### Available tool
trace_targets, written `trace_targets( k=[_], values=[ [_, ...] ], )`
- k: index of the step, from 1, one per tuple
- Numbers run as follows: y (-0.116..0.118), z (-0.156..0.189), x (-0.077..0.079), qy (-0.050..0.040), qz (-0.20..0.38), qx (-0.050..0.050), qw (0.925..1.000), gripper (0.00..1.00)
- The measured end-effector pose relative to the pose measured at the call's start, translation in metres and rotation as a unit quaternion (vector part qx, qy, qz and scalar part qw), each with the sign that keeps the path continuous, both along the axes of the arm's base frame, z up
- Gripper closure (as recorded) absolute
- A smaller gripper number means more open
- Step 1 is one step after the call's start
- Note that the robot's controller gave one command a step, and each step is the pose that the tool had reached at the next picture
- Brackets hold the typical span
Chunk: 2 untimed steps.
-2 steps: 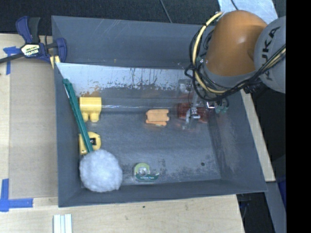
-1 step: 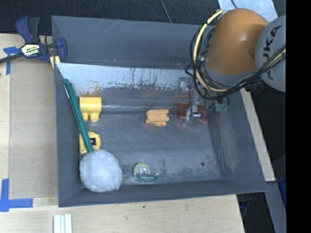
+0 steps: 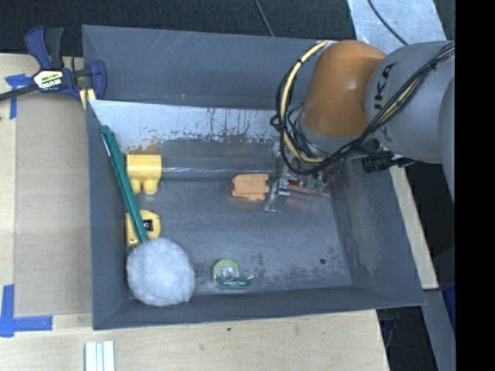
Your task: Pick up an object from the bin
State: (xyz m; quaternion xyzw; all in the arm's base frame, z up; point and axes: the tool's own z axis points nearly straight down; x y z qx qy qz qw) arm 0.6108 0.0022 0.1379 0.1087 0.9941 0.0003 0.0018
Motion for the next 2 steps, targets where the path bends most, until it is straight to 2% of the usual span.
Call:
trace_targets(
  k=[1, 2],
  values=[
    [0.016, 0.005, 0.009, -0.0015, 0.013, 0.0, 0.9999, 0.0],
    [0.007, -0.019, 0.004, 0.0004, -0.162, 0.0, 0.9869, 0.0]
  ],
)
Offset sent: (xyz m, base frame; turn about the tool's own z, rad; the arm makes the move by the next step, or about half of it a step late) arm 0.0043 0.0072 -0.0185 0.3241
